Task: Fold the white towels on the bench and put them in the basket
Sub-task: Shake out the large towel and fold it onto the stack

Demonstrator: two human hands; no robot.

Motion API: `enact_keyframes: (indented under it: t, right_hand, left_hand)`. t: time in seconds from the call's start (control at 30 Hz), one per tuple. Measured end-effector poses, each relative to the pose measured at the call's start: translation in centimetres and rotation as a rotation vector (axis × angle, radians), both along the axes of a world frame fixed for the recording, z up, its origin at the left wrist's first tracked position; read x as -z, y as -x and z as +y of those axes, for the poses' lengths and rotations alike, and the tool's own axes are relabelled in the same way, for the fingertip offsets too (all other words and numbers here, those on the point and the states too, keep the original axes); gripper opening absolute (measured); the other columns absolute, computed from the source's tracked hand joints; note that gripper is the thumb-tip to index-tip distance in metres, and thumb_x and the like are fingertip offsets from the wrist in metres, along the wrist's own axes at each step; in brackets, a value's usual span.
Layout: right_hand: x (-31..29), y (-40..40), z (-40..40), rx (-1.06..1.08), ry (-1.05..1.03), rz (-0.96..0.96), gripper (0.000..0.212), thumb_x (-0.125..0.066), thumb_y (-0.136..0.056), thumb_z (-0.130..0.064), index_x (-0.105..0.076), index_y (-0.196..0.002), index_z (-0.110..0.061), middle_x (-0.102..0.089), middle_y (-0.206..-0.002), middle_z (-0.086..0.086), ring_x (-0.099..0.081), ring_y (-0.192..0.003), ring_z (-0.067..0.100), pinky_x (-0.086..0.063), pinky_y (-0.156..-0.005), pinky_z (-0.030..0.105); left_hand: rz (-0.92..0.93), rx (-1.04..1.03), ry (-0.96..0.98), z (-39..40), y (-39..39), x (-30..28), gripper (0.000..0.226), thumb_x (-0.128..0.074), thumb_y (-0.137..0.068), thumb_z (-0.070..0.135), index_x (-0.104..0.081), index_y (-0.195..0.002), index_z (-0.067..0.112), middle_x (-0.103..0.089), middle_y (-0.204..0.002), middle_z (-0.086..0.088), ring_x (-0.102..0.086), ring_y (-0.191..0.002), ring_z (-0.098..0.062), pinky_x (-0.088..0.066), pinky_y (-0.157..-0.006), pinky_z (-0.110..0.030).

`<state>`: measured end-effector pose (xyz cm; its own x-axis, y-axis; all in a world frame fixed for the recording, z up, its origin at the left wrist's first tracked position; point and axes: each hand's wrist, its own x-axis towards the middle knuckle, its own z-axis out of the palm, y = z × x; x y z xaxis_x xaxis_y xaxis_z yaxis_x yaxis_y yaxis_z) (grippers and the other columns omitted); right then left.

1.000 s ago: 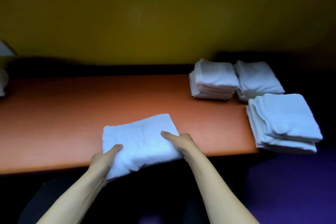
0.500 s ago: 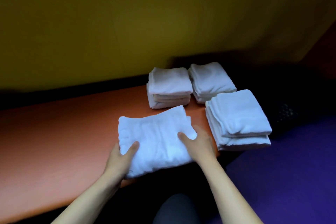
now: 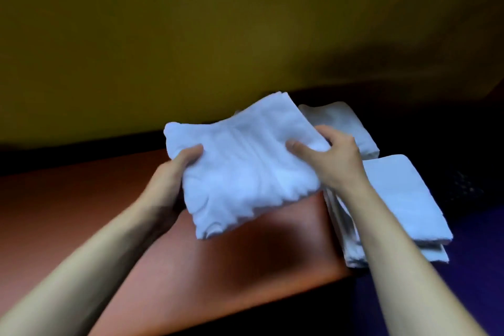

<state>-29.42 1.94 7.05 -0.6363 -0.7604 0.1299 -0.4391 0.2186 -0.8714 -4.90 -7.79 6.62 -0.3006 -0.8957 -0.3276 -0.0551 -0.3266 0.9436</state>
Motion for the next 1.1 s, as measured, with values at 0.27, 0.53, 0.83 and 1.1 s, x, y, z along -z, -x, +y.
enact_keyframes:
  t: [0.27, 0.53, 0.83, 1.1]
  right_hand:
    - [-2.4, 6.1, -8.3, 0.063, -0.056, -0.166, 0.032, -0.087, -0.074, -0.039, -0.075, -0.088, -0.013, -0.077, -0.087, 0.003, -0.074, -0.08, 0.021, -0.057, -0.068, 0.035]
    - [1.6, 4.5, -12.7, -0.083, -0.052, -0.918, 0.036, -0.073, -0.089, -0.04, -0.066, -0.111, -0.012, -0.075, -0.088, 0.007, -0.073, -0.073, 0.015, -0.061, -0.068, 0.034]
    - [3.6, 4.3, -14.0, 0.035, 0.096, -0.407, 0.051, -0.079, -0.073, -0.016, -0.061, -0.121, -0.019, -0.073, -0.108, 0.003, -0.072, -0.095, 0.021, -0.061, -0.086, 0.042]
    - [4.3, 4.7, -14.6, 0.097, -0.206, -0.107, 0.083, -0.07, -0.087, -0.045, -0.03, -0.153, -0.016, -0.051, -0.146, 0.011, -0.053, -0.13, 0.031, -0.043, -0.096, 0.031]
  left_hand:
    - [-0.114, -0.138, 0.0, -7.8, 6.8, -2.6, 0.036, -0.062, -0.095, 0.041, -0.063, -0.107, 0.006, -0.073, -0.082, -0.008, -0.07, -0.062, -0.021, -0.048, -0.046, -0.021]
    - [0.07, -0.227, 0.04, -7.9, 10.2, 2.0, 0.014, -0.053, -0.1, 0.023, -0.055, -0.094, 0.01, -0.071, -0.092, -0.016, -0.073, -0.08, -0.032, -0.061, -0.064, -0.044]
    - [0.168, -0.106, -0.095, -5.2, 9.4, 3.7, 0.025, -0.074, -0.084, 0.004, -0.068, -0.108, 0.004, -0.077, -0.098, -0.014, -0.076, -0.082, -0.027, -0.063, -0.072, -0.045]
    - [0.061, 0.064, -0.369, -3.5, 9.9, 4.8, 0.024, -0.07, -0.093, 0.027, -0.062, -0.106, 0.008, -0.072, -0.1, -0.018, -0.072, -0.068, -0.032, -0.063, -0.056, -0.039]
